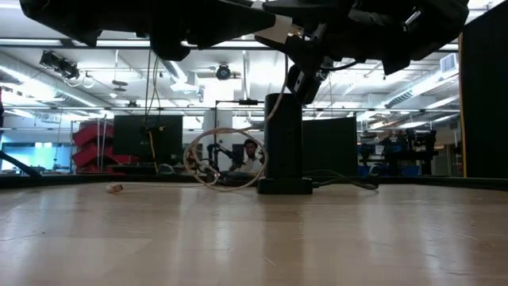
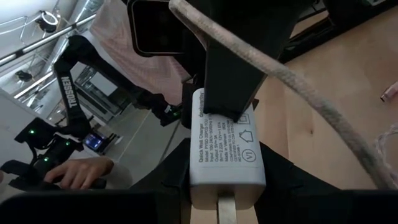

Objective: Plug in charger
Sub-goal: Insert the charger adapter into the black outlet

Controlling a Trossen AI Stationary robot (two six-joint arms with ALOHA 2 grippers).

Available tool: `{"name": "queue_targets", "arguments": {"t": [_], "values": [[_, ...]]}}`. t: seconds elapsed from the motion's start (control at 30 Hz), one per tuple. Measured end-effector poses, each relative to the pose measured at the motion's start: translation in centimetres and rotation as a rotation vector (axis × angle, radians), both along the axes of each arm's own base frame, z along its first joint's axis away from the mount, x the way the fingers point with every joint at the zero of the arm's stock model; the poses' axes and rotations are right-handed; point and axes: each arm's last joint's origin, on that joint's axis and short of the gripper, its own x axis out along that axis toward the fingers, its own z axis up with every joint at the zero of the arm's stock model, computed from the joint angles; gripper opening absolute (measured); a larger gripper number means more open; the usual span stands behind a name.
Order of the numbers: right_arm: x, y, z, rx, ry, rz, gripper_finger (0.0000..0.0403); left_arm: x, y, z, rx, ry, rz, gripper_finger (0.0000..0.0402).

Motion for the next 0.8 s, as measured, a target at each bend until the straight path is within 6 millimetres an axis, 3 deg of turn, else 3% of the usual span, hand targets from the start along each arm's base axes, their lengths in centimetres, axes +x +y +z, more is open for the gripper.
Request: {"name": "queue_targets", "arguments": {"t": [0.13, 0.27, 0.43, 0.63, 0.8], "values": [[0.0, 0.0, 0.1, -0.005, -0.008, -0.002, 0.0088, 0.0, 0.0, 0.1, -0.006, -0.01, -0.001, 0.0191], [0.0, 0.0, 0.0, -0.001, -0.005, -0.006, 0.0088, 0.0, 0.0, 0.0, 0.005, -0.005, -0.005, 0.0161], [0.0, 0.0, 0.1, 0.004, -0.011, 0.009, 0.0092, -0.1, -0.2, 0.0, 0.005, -0.004, -0.009, 0.0158], [-0.1, 0.1, 0.3, 0.021, -0.023, 0.065, 0.0201, -0.7, -1.0, 0.4, -0.011, 0.025, -0.04, 0.0158], [-0.5, 0.2, 1.3, 0.018, -0.061, 0.1, 0.0238, -2.0, -1.2, 1.7, -0.075, 0.066, -0.04, 0.0158]]}}
